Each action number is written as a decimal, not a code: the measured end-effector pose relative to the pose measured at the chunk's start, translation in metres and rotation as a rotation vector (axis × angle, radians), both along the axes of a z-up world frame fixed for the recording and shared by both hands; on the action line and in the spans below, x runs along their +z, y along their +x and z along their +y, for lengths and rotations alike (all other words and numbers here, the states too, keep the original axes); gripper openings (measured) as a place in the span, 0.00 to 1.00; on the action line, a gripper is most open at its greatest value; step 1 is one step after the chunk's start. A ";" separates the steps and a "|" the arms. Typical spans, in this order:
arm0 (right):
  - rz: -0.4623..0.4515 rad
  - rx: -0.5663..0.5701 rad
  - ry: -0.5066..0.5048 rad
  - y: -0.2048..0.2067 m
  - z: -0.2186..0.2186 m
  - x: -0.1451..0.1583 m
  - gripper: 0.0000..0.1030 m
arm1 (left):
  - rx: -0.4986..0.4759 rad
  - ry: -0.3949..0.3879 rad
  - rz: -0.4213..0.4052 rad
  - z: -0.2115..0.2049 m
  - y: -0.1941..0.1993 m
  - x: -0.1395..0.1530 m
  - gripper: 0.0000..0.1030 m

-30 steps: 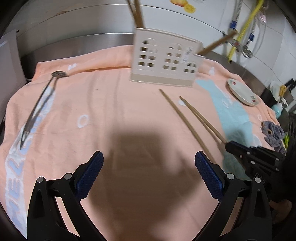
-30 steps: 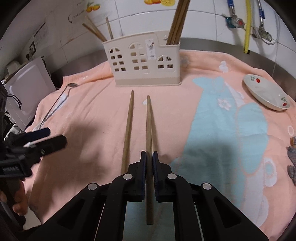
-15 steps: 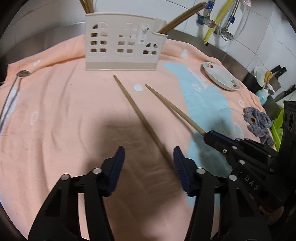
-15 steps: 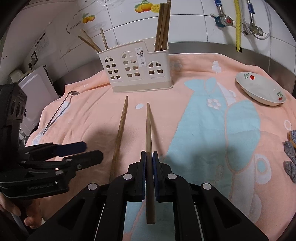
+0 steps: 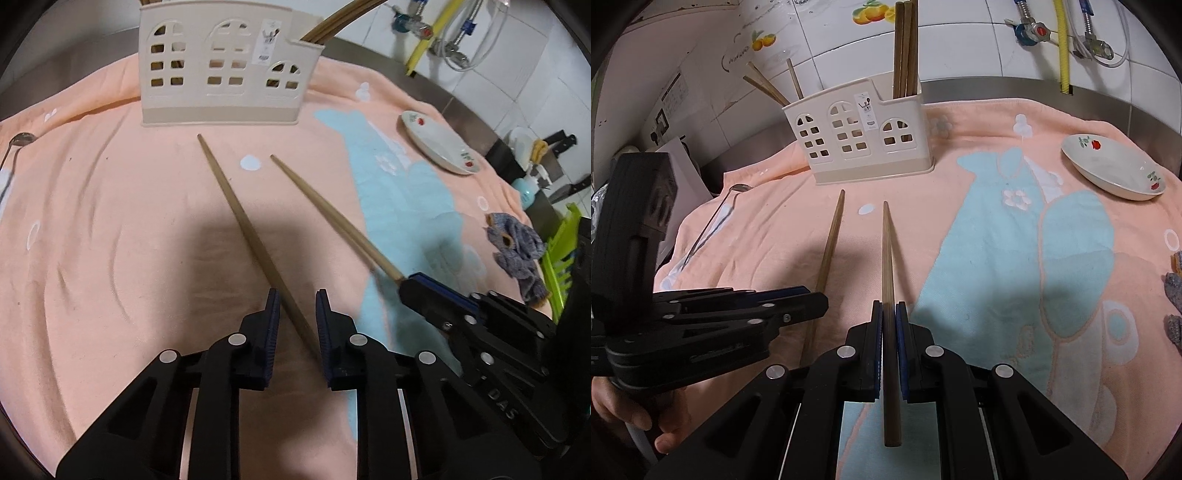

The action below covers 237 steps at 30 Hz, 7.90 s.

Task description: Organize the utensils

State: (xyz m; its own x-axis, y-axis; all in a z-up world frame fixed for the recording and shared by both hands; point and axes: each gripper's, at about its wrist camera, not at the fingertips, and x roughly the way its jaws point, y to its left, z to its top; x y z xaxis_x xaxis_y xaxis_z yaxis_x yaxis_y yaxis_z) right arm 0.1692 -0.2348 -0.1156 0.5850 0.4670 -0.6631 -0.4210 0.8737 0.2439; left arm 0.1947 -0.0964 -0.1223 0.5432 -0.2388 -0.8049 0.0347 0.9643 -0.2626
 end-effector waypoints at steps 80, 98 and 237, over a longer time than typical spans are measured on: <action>-0.347 0.101 -0.118 0.097 0.048 0.247 0.07 | -0.125 0.151 -0.538 0.079 0.037 0.241 0.05; -0.214 0.112 -0.230 0.151 0.066 0.203 0.07 | -0.022 0.229 -0.675 0.097 0.094 0.314 0.05; -0.246 -0.046 -0.133 -0.042 0.055 0.106 0.93 | 0.140 0.192 -0.383 0.137 -0.103 0.115 0.95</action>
State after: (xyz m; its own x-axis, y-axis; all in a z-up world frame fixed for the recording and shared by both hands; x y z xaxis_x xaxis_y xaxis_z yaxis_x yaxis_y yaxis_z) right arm 0.1275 -0.1795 -0.0100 0.7543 0.3548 -0.5525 -0.4126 0.9107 0.0216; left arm 0.0922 0.0404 -0.0072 0.8273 -0.0080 -0.5618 -0.0394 0.9966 -0.0723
